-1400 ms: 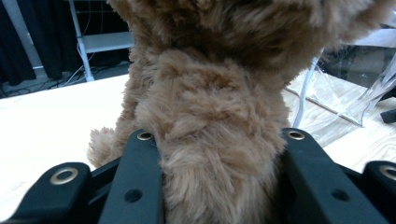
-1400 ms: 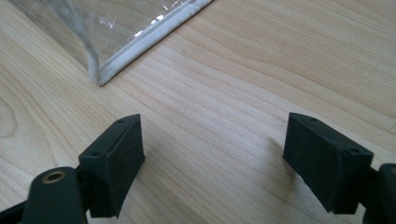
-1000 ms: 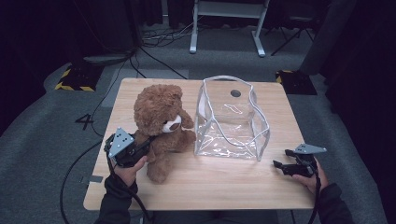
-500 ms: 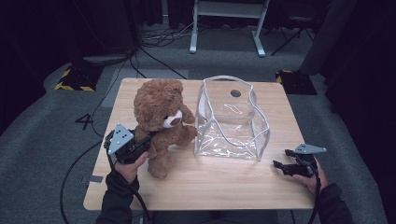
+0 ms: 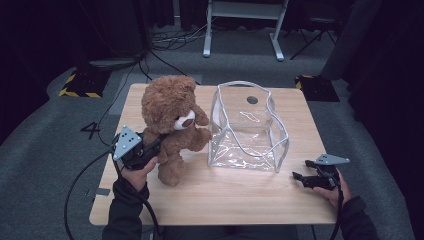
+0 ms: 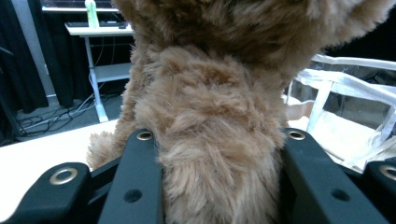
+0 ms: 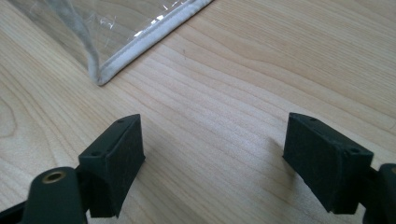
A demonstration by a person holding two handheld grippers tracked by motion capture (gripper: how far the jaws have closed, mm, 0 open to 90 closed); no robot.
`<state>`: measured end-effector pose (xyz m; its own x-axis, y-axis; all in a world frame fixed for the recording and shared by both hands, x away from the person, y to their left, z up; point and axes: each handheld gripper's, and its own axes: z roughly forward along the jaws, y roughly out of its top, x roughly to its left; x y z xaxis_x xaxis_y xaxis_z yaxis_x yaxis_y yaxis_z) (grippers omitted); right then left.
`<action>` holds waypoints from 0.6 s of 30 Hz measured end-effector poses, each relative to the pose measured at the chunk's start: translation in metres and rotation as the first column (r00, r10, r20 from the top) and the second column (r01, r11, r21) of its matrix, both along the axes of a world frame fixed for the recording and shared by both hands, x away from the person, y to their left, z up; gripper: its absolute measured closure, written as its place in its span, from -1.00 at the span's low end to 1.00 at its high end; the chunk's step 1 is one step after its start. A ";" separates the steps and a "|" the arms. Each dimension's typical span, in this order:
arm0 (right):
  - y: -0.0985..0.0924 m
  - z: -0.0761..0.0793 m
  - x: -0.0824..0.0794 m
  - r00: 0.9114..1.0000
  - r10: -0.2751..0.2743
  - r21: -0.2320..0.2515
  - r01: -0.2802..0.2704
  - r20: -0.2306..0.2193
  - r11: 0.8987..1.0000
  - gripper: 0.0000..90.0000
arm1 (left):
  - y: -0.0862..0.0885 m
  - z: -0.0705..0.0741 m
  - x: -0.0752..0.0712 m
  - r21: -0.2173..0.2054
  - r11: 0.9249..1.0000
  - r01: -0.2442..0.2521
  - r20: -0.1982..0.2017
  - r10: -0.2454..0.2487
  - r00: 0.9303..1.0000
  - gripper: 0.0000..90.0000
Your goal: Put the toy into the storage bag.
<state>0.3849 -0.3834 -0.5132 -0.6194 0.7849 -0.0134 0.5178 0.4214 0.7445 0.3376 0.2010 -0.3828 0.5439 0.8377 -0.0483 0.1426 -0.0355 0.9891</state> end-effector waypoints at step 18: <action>0.000 0.000 0.000 1.000 0.001 0.000 -0.001 0.001 1.000 -0.56 | -0.006 0.029 0.005 -0.015 1.000 0.007 0.057 -0.006 0.998 0.47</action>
